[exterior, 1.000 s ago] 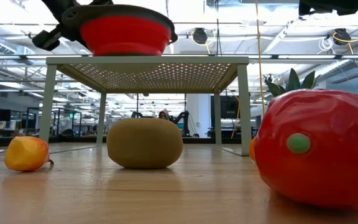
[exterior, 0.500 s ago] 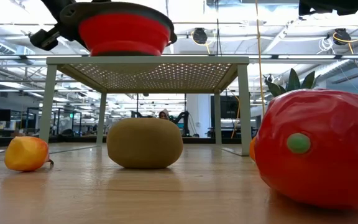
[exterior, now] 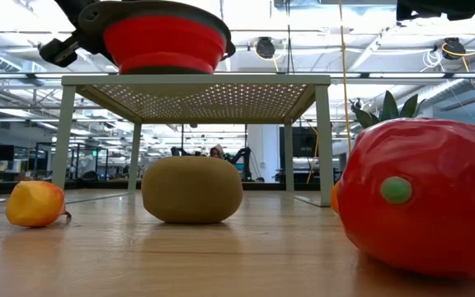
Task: Pick & Place Fruit
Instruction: Put the strainer bowl on the shelf
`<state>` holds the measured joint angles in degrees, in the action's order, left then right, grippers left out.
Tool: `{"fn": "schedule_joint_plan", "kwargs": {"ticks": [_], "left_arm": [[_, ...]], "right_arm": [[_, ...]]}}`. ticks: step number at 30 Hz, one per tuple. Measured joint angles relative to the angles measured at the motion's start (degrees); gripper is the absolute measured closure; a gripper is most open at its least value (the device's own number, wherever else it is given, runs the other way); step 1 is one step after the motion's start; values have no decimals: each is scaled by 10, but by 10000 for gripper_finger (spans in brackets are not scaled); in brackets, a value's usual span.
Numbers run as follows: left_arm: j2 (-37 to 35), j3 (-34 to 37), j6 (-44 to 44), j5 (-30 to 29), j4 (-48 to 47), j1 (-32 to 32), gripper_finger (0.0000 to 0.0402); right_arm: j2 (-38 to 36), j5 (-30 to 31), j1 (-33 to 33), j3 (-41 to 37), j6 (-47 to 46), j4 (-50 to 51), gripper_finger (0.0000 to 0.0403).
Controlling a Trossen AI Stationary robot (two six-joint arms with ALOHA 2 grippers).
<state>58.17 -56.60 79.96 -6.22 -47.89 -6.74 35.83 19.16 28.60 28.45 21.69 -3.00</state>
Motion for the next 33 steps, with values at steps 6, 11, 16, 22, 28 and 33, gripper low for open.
{"fn": "schedule_joint_plan", "kwargs": {"ticks": [6,11,16,22,28,33], "left_arm": [[0,0,-5,-12,0,0,401],[0,0,-6,-15,-4,0,398],[0,0,-7,-13,-13,0,375],[0,-1,-3,-13,-19,0,338],[-3,-1,-6,-12,-18,0,303],[-6,-1,-16,-12,-18,0,269]], "right_arm": [[0,0,0,0,0,0,403],[0,0,0,0,0,0,403],[0,0,0,0,0,0,403],[0,0,0,0,0,0,403],[0,0,0,0,0,0,403],[0,0,0,0,3,1,403]]}}
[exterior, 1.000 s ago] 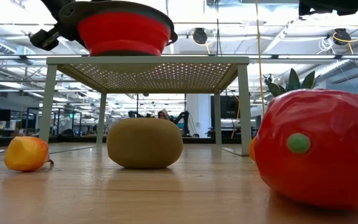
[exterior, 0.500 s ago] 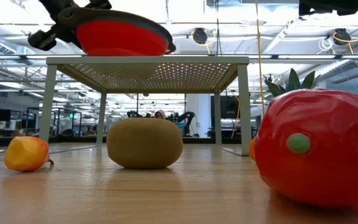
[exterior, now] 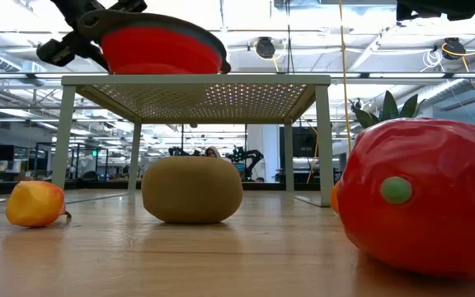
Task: Pick & Place Fruit
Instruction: Put the strainer bowl on the shelf, then put the bottom pomegranate into the strainer bowl on the shelf
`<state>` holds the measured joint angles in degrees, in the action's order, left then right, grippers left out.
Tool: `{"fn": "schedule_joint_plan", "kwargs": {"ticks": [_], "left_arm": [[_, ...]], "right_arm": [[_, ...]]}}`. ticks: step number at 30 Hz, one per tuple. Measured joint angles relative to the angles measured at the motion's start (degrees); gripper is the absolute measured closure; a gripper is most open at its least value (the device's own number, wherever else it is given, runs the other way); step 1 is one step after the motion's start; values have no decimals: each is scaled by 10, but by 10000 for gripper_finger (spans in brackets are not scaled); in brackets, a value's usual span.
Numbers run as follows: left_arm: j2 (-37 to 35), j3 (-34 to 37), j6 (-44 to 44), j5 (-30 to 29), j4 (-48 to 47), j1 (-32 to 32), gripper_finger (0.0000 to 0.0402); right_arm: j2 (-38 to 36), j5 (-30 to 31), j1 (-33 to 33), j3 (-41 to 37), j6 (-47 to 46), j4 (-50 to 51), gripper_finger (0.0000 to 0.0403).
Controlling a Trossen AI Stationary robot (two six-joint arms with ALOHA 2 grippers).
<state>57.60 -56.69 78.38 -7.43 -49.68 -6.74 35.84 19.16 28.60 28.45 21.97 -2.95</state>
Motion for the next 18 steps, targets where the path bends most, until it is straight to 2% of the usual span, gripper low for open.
{"fn": "schedule_joint_plan", "kwargs": {"ticks": [10,18], "left_arm": [[0,0,-17,-7,-2,0,204],[-22,0,-12,-68,-6,0,186]], "right_arm": [[0,0,0,0,1,0,403],[0,0,0,0,1,0,403]]}}
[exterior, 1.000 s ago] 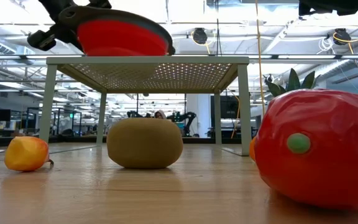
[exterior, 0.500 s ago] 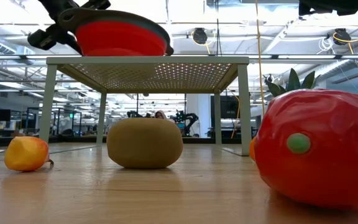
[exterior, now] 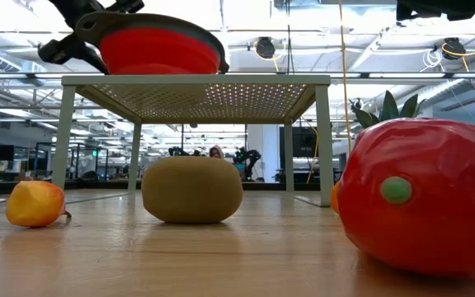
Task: Pick & Place Fruit
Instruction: Put the bottom pomegranate into the strainer bowl on the shelf
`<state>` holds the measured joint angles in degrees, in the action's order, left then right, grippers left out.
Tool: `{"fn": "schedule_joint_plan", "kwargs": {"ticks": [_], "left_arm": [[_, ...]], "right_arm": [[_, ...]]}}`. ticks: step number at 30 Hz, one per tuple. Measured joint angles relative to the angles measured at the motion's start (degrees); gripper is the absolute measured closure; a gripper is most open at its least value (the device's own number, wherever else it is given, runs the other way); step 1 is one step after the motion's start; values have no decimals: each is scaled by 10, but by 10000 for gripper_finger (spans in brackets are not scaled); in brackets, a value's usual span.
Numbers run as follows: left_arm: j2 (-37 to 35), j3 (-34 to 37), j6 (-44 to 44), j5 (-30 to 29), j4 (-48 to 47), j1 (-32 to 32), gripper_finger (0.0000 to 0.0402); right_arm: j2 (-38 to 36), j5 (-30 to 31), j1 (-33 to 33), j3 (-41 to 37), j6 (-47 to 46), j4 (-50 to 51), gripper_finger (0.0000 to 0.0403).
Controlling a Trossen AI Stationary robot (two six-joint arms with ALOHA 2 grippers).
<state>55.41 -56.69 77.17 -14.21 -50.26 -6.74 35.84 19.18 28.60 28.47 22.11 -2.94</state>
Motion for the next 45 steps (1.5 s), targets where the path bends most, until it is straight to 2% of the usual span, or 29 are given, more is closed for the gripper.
{"fn": "schedule_joint_plan", "kwargs": {"ticks": [6,10,16,22,30,36,40,45], "left_arm": [[-53,0,13,-79,1,0,185],[-92,0,11,-105,9,2,185],[-111,0,-56,-152,9,29,198],[-117,0,-106,-192,9,52,257],[-139,0,-173,-196,9,55,386],[-159,0,-223,-201,8,55,394],[-173,0,-266,-182,8,55,397],[-190,0,-315,-138,8,55,399]], "right_arm": [[0,0,0,0,0,0,403],[0,1,0,0,0,0,403],[0,1,0,0,0,0,403],[0,3,0,0,1,-2,403],[0,6,0,0,1,-44,403],[1,11,-1,0,-34,-88,403],[1,86,-2,0,-64,-75,403],[0,248,-3,0,-120,-58,403]]}}
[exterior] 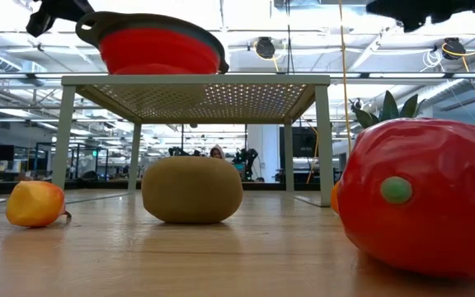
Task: Pick & Place Fruit
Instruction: Put the bottom pomegranate into the strainer bowl on the shelf
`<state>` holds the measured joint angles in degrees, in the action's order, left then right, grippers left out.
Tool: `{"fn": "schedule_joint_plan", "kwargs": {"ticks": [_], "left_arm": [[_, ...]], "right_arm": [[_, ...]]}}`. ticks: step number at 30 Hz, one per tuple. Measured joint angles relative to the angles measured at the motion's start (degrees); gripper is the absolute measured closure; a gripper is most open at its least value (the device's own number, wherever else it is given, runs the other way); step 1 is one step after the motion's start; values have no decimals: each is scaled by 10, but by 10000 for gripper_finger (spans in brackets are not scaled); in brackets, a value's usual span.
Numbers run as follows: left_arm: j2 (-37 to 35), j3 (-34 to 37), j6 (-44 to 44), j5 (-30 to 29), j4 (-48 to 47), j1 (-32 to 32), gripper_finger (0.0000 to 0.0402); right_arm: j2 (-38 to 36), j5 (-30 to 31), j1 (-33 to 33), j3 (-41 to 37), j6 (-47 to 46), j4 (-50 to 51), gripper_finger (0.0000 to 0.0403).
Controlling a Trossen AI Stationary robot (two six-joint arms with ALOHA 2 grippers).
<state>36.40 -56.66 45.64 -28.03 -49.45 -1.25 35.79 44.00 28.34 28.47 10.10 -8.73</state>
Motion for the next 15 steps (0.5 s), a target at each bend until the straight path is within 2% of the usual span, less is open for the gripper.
{"fn": "schedule_joint_plan", "kwargs": {"ticks": [3,6,15], "left_arm": [[-9,0,-27,21,0,0,400],[-16,0,-52,36,1,0,401],[-21,0,-116,54,3,11,401]], "right_arm": [[-6,73,0,0,-25,0,403],[-14,101,0,0,-32,1,403],[-47,102,0,0,-49,9,403]]}}
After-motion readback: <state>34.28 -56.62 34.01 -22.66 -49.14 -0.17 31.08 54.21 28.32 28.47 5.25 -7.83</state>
